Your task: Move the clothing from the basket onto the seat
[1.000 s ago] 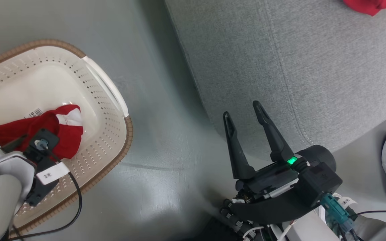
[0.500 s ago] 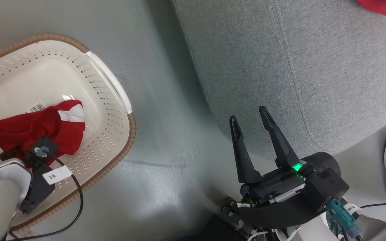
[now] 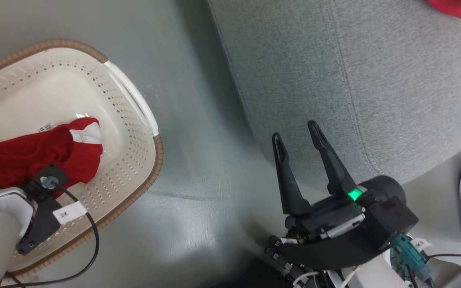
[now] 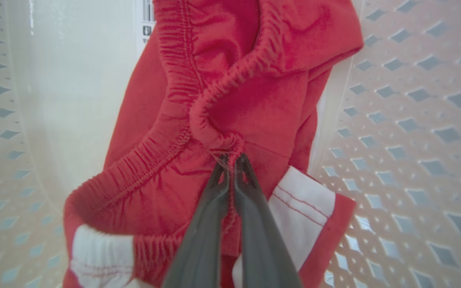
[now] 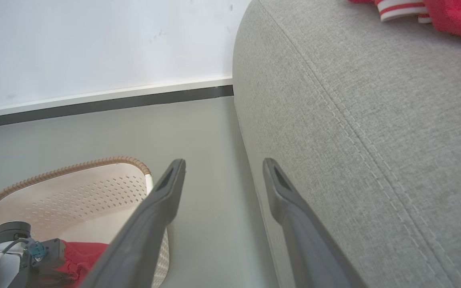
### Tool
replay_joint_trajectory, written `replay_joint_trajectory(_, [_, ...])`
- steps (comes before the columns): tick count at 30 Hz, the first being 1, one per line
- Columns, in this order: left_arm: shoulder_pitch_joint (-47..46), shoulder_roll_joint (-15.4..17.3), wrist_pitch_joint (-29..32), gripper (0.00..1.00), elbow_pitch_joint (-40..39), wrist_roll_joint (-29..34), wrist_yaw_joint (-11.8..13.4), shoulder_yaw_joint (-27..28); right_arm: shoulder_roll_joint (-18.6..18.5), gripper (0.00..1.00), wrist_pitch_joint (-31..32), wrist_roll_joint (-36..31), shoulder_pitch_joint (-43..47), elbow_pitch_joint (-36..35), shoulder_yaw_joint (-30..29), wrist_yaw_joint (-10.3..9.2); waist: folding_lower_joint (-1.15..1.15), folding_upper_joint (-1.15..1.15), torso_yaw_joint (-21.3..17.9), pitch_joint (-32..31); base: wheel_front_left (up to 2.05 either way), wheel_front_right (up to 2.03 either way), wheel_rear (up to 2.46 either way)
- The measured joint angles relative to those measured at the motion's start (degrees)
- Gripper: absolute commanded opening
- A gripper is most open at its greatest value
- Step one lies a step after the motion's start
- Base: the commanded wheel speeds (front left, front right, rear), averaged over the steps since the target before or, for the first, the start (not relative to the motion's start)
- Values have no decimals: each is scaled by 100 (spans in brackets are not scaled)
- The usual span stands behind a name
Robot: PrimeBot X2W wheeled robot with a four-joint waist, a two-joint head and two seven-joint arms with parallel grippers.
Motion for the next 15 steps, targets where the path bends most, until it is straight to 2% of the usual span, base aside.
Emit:
replay_joint_trajectory(10, [8, -33, -861, 0, 145, -303, 0, -23, 0, 100, 0, 198, -514, 155, 87, 0, 0, 0, -124, -303, 0, 0, 0])
replay_joint_trajectory(15, [7, -436, -1299, 0, 57, -400, -1, -122, -3, 100, 0, 209, -641, 367, -145, 0, 0, 0, -140, -592, 0, 0, 0])
